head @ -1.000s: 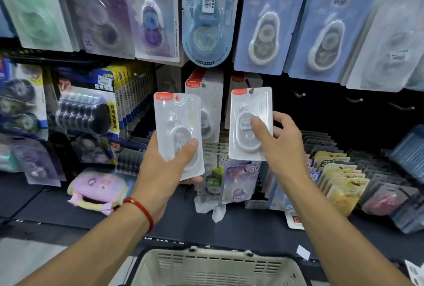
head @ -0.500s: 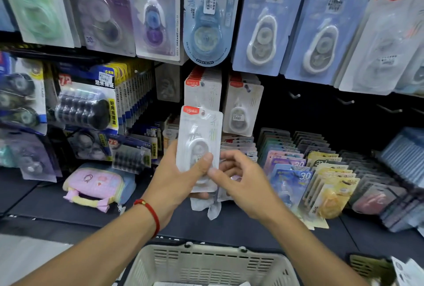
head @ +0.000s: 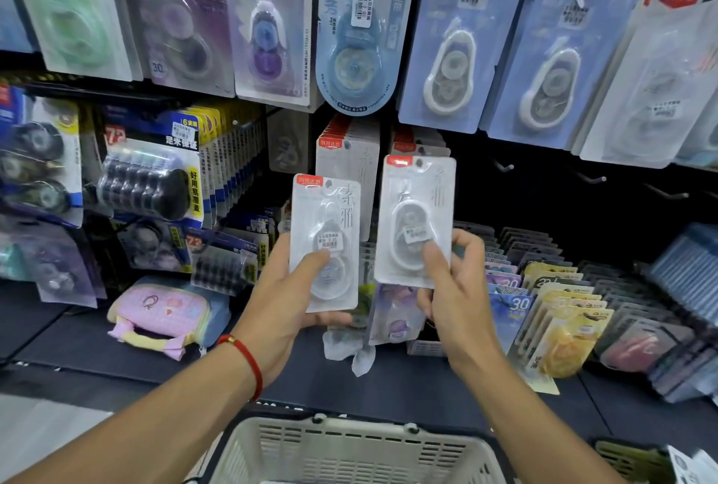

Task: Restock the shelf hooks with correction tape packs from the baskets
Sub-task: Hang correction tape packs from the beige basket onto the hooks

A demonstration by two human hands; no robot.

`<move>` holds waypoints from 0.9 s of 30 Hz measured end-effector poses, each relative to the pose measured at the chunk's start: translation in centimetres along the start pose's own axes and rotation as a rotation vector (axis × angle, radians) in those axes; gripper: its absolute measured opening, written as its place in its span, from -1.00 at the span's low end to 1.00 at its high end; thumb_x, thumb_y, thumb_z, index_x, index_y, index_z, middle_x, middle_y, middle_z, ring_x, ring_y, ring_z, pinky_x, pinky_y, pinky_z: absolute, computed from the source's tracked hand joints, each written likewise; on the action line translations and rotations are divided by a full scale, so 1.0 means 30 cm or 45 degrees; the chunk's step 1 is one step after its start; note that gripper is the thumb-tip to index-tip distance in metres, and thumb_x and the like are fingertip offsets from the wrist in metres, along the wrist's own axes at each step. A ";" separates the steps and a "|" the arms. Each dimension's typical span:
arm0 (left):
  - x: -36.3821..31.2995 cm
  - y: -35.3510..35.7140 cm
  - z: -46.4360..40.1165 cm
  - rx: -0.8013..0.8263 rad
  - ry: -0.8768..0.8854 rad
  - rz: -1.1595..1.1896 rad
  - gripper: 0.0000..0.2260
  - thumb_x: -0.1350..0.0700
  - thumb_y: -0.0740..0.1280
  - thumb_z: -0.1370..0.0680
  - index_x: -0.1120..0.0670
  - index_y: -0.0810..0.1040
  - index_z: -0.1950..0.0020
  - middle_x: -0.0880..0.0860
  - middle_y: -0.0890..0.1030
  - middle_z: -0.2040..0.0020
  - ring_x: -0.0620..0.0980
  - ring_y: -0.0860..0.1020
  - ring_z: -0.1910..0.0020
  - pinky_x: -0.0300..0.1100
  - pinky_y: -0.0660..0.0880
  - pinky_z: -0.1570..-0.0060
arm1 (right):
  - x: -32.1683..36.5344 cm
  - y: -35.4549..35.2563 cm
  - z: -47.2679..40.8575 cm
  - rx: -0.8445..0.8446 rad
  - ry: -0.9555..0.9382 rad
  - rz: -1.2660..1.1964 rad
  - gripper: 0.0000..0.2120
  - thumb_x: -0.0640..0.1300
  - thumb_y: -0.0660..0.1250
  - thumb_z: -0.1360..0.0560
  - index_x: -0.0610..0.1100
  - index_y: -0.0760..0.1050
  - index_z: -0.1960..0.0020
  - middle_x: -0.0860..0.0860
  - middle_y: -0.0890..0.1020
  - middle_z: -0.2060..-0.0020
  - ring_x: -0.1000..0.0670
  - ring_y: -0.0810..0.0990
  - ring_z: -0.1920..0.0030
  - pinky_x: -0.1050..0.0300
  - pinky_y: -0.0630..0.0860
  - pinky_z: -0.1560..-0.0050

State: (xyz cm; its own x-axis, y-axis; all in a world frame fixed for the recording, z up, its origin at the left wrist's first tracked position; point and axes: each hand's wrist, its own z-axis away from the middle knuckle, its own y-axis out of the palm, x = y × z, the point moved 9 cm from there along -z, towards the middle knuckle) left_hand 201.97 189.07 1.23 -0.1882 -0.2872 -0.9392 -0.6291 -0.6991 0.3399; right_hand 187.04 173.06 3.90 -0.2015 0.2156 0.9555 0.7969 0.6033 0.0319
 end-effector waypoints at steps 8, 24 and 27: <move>-0.001 -0.002 -0.007 -0.009 0.020 -0.042 -0.80 0.13 0.32 -0.69 -0.16 0.60 -0.21 -0.01 0.73 -0.11 0.07 0.76 0.04 0.03 0.68 0.29 | 0.020 -0.030 -0.018 -0.051 0.002 -0.046 -0.77 0.08 0.29 -0.68 0.06 0.36 -0.29 -0.01 0.71 -0.05 0.06 0.39 0.49 0.23 0.39 0.48; -0.007 0.058 0.014 0.163 0.088 -0.185 -0.71 0.17 0.35 -0.68 -0.23 0.59 -0.23 -0.04 0.72 -0.15 0.02 0.73 -0.03 -0.04 0.68 0.23 | -0.138 0.039 -0.001 0.309 0.377 0.165 -0.75 0.04 0.40 -0.64 -0.12 0.62 -0.18 -0.09 0.75 -0.01 -0.06 0.76 0.13 0.00 0.72 0.08; -0.007 0.089 0.026 0.246 0.111 -0.256 -0.74 0.13 0.32 -0.70 -0.14 0.51 -0.35 0.01 0.73 -0.17 0.04 0.72 -0.02 -0.11 0.62 0.26 | -0.087 0.110 0.023 0.522 0.240 0.141 -0.71 0.08 0.48 -0.56 -0.09 0.64 -0.17 -0.03 0.76 0.05 0.02 0.74 0.12 0.17 0.64 0.17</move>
State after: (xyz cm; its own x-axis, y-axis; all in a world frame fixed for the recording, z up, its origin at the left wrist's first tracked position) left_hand 199.75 187.77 2.28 0.0151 -0.2170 -0.9761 -0.7806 -0.6126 0.1240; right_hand 189.81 175.02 1.31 0.0092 0.1757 0.9844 0.5090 0.8465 -0.1558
